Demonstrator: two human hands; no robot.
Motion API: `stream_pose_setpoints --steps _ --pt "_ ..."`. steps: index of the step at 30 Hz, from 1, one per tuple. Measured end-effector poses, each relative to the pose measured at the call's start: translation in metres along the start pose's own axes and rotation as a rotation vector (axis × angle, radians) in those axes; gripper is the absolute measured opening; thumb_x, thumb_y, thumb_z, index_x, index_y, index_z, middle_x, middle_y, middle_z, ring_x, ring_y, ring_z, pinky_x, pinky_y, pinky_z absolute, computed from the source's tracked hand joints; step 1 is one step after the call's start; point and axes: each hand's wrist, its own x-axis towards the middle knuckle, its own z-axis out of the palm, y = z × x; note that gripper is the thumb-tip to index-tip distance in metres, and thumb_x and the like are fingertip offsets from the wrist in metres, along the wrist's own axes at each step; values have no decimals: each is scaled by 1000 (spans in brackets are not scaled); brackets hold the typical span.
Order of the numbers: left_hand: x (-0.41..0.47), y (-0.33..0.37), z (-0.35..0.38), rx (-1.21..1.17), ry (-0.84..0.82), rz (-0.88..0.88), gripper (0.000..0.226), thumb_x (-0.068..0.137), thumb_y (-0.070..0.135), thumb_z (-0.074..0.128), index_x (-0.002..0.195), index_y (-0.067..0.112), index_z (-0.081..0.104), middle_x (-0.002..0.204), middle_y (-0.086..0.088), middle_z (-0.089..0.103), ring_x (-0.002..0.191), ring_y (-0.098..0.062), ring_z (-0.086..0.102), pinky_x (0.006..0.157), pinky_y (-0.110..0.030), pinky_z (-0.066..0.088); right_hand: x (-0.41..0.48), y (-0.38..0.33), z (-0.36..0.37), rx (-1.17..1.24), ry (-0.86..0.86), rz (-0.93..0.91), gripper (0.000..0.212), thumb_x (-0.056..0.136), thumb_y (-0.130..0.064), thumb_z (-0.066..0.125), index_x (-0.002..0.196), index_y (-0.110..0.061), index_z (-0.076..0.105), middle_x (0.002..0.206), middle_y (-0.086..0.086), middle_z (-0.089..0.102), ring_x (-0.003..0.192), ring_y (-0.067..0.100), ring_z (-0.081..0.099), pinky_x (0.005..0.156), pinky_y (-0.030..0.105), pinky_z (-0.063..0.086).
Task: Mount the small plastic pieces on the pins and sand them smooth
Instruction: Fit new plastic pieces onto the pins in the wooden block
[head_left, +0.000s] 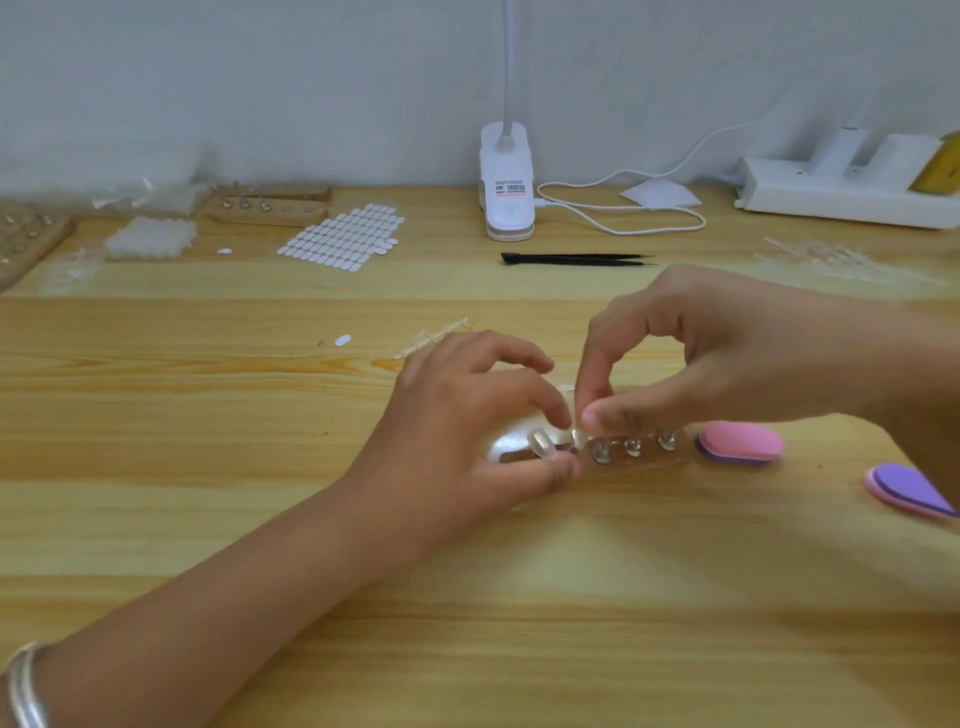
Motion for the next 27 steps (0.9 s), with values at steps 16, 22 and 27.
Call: stream_pose_setpoints --steps 16,22,27 --pt "-1 10 4 -141 3 -77 17 72 40 73 81 27 77 101 14 60 104 -9 54 97 -46 40 1 -2 3 -3 12 44 8 76 -42 77 77 -34 78 80 -18 73 87 0 66 79 5 37" --pt "-1 11 3 -128 8 -65 8 77 28 82 82 24 77 101 12 61 104 -13 54 96 -47 39 1 -13 7 -117 103 76 7 69 -46 74 73 -40 76 79 -23 71 77 11 67 77 31 51" --pt "-1 10 2 -117 12 -46 6 77 26 83 82 24 79 99 13 61 99 -11 52 95 -44 39 1 -22 12 -123 143 169 12 69 -47 72 72 -37 77 75 -28 69 58 13 67 57 32 54"
